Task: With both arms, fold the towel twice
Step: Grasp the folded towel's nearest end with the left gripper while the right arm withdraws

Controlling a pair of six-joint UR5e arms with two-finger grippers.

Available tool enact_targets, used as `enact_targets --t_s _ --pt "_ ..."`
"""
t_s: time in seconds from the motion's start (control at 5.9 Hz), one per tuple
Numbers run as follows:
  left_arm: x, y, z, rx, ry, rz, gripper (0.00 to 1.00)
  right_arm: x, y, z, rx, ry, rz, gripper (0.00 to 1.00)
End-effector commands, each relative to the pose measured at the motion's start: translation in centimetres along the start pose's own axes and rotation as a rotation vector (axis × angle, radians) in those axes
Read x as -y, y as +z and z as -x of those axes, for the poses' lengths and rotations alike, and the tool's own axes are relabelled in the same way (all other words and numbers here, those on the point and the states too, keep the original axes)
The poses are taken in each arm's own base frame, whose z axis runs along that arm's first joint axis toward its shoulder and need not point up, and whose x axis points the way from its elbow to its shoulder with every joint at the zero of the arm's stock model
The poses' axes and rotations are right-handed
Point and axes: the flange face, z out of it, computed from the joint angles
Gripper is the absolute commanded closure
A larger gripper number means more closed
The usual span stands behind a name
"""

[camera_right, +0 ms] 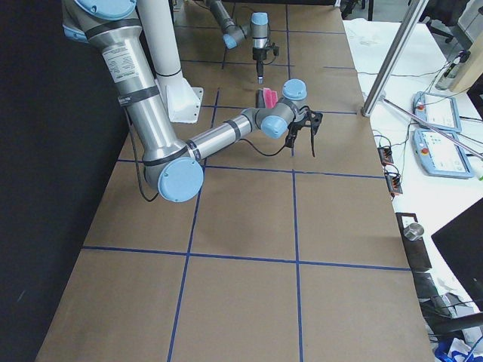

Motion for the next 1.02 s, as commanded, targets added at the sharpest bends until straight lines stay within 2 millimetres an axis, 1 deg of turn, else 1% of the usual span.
enact_targets --t_s 0.0,0.17,0.34,0.51,0.68,0.85 --pt "-1.0 0.9 -0.3 0.010 0.039 -0.009 0.07 1.3 -0.6 -2.2 -0.012 -0.031 0.002 0.00" --pt "-0.9 1.1 -0.3 0.015 0.037 -0.008 0.11 3.0 -1.6 -5.9 -0.029 -0.074 0.006 0.00" --pt "-0.7 1.5 0.0 0.024 0.032 -0.006 0.15 4.0 -1.9 -8.3 -0.048 -0.099 0.007 0.00" --pt "-0.7 1.5 0.0 0.027 0.029 -0.004 0.16 5.7 -2.7 -12.4 -0.081 -0.142 -0.007 0.00" --pt "-0.5 1.5 0.2 0.030 0.027 -0.006 0.20 7.8 -3.4 -16.2 -0.111 -0.209 -0.012 0.00" --pt "-0.6 1.8 0.2 0.034 0.025 -0.003 0.37 8.6 -3.2 -17.2 -0.119 -0.206 -0.005 0.00"
